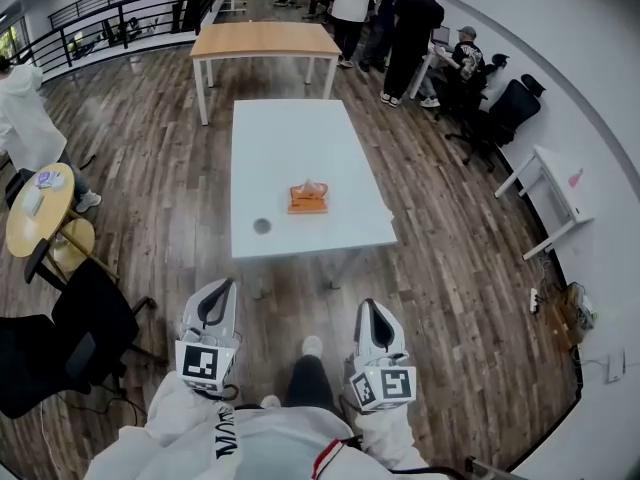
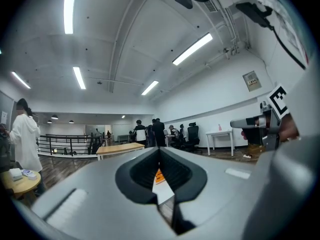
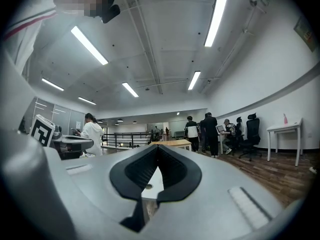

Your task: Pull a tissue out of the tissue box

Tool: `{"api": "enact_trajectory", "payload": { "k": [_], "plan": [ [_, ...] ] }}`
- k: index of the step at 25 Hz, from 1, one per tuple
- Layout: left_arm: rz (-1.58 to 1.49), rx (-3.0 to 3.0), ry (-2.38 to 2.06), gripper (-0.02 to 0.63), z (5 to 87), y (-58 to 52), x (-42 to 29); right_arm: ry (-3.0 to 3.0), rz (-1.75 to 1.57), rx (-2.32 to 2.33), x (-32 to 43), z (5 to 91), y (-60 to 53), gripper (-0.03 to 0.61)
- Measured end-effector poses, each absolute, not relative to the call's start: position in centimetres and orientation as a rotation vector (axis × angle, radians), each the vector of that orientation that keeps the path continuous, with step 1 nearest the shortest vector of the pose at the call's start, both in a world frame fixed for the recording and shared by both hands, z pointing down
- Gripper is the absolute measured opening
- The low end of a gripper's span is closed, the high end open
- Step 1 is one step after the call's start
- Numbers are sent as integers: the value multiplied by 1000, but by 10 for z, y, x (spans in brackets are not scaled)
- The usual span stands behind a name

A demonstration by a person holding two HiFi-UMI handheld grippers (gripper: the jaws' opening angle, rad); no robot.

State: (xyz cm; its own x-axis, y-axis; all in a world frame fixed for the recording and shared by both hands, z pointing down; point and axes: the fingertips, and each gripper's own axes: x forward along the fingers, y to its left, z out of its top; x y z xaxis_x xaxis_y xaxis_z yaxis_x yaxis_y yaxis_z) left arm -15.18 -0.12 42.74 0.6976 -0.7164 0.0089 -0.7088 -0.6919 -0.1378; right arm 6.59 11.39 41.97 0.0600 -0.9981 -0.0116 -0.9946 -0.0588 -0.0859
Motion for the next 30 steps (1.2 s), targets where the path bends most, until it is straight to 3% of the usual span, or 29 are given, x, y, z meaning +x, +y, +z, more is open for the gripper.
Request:
{"api": "enact_trajectory", "payload": {
  "k": [30],
  "plan": [
    [-216, -2691, 1363, 0, 429, -127, -20, 2289, -198, -2038, 203, 431, -44, 2]
  ]
}}
